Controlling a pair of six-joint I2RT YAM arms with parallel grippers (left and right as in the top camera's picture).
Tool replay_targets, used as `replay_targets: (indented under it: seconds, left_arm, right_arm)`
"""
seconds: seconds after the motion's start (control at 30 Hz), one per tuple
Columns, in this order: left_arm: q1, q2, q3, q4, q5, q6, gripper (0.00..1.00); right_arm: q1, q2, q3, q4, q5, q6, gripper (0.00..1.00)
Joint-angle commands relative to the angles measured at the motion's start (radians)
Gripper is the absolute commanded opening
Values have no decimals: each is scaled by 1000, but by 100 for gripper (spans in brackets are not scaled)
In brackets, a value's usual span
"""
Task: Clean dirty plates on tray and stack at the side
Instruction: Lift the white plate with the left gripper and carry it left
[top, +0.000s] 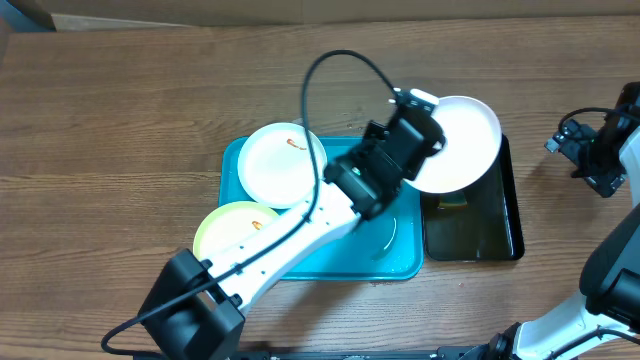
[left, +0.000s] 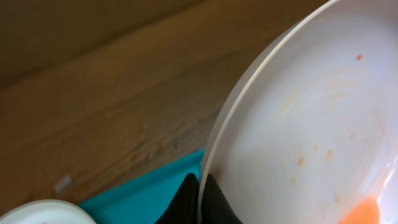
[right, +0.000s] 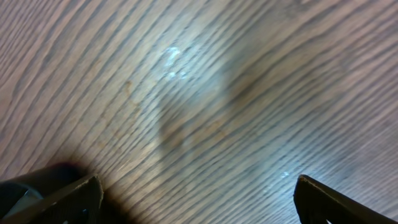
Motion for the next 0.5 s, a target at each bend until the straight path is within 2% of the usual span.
replay_targets:
  seconds: [0.0,0.33,0.47]
  left_arm:
    - [-64,10,23,63,-189,163,4]
    - [-244,10,23,274,-487,520,4]
    - [-290,10,23,317,-581,601,4]
  right_arm:
    - [-3,-10,-6,5,13,5,100]
    - [-2,-9,-6,5,13,5,100]
    - [-2,-10,-6,5,13,5,100]
